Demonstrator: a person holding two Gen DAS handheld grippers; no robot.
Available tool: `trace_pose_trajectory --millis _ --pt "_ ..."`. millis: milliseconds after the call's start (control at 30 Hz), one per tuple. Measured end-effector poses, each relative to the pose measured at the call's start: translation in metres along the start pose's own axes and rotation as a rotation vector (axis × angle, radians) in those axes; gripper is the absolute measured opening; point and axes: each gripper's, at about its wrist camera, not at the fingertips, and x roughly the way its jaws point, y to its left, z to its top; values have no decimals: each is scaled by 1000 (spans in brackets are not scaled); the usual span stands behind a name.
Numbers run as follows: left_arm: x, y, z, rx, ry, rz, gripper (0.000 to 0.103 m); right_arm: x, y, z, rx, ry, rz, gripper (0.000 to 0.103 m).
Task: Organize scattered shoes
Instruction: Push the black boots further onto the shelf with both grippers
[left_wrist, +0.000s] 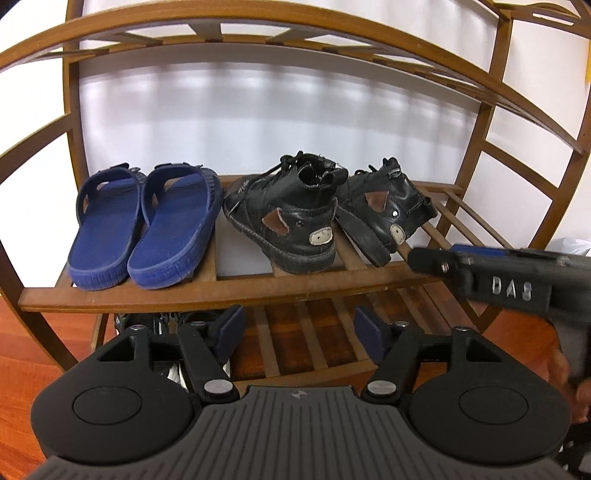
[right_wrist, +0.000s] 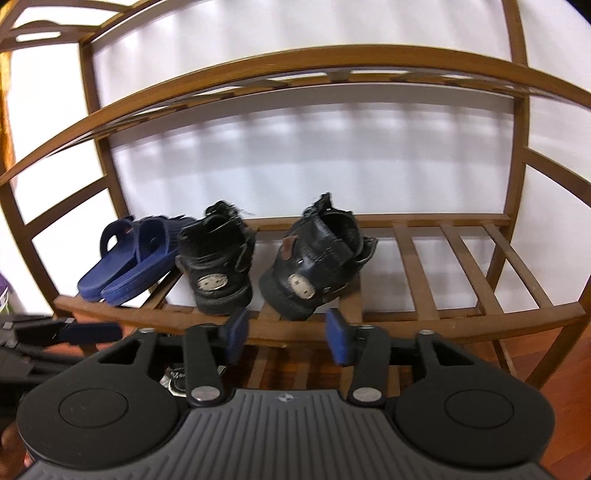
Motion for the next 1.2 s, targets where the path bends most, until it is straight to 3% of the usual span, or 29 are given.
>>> trace_pose_trajectory --millis 100,400,767,900,1200 --pt "4 2 2 -8 0 10 71 13 -10 5 32 -2 -12 77" --pt "35 4 28 -96 -25 45 71 44 -26 13 49 11 -32 78" --pt "64 -4 40 -70 0 78 72 55 -29 13 45 19 -35 80" --pt "65 -2 38 -81 -6 74 72 57 -27 13 47 21 -32 80" --pt "57 3 38 -84 -21 172 71 59 -22 15 38 21 -22 81"
